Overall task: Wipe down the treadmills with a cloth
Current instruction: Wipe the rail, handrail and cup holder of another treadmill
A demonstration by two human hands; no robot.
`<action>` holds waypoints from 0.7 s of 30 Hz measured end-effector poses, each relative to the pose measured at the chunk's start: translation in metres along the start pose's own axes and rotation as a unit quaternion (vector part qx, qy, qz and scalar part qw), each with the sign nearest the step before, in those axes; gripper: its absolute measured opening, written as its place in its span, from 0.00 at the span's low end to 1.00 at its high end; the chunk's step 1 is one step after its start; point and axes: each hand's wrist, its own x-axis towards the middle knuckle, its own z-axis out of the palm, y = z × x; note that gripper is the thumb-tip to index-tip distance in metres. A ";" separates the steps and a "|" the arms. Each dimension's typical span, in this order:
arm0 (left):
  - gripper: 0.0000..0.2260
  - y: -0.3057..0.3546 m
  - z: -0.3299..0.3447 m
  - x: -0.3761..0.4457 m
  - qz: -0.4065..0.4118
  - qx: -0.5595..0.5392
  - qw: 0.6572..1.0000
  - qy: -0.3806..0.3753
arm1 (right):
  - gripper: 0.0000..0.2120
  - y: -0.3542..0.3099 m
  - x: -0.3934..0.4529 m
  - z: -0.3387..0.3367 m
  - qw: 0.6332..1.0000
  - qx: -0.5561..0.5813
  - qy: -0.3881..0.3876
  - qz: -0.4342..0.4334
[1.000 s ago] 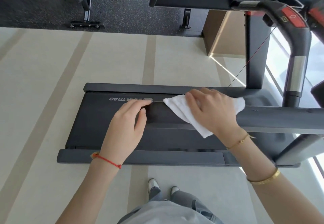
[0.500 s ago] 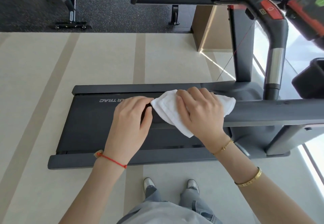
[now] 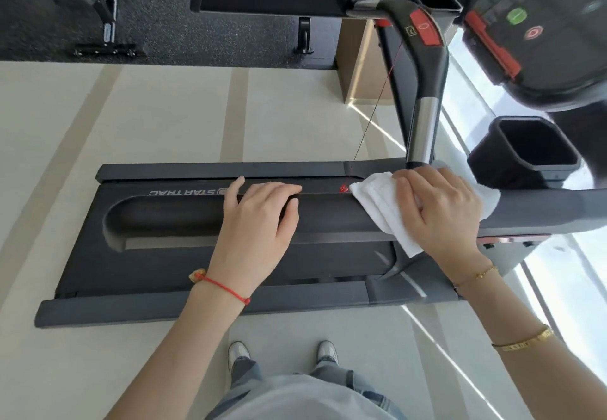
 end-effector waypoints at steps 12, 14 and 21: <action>0.08 -0.012 -0.006 -0.005 -0.053 0.036 0.996 0.063 | 0.14 -0.069 0.011 0.021 0.999 -0.017 0.016 -0.032; 0.09 -0.030 -0.016 -0.011 -0.064 0.043 0.995 0.070 | 0.16 -0.092 0.016 0.026 1.000 -0.004 0.006 -0.027; 0.09 -0.102 -0.057 -0.035 -0.117 0.047 0.986 0.111 | 0.20 -0.183 0.034 0.045 0.999 0.031 -0.033 -0.020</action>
